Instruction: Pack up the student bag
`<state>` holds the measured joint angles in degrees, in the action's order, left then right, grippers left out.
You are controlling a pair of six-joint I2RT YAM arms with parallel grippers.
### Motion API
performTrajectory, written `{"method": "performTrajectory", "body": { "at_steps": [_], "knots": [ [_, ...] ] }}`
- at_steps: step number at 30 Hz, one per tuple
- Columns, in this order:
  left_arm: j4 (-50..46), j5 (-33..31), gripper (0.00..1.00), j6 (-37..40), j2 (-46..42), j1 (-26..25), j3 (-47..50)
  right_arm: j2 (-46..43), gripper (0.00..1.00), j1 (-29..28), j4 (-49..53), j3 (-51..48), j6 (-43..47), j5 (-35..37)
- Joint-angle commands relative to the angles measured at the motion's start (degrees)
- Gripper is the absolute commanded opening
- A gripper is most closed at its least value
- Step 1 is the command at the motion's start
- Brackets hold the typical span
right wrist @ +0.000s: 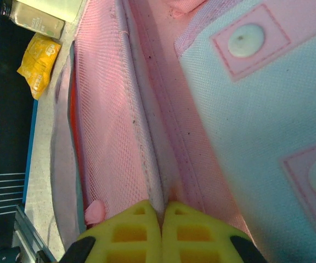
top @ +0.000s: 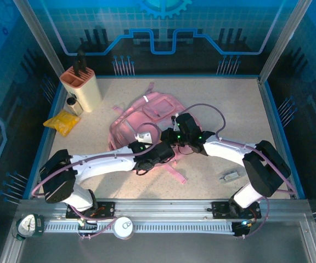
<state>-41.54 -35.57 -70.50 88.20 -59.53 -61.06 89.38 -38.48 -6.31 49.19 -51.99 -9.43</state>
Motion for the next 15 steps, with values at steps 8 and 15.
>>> {"method": "performTrajectory", "body": {
  "at_steps": [8, 15],
  "knots": [
    [-1.3, -4.5, 0.99, -9.1, 3.7, 0.7, -2.2, -0.7, 0.0, 0.0, -6.1, -0.9, -2.3, -4.7],
    [-4.5, -5.9, 0.99, -13.5, 6.1, 2.9, -3.8, -0.9, 0.0, -0.1, -8.8, -1.6, -3.3, -5.2]
  ]
}}
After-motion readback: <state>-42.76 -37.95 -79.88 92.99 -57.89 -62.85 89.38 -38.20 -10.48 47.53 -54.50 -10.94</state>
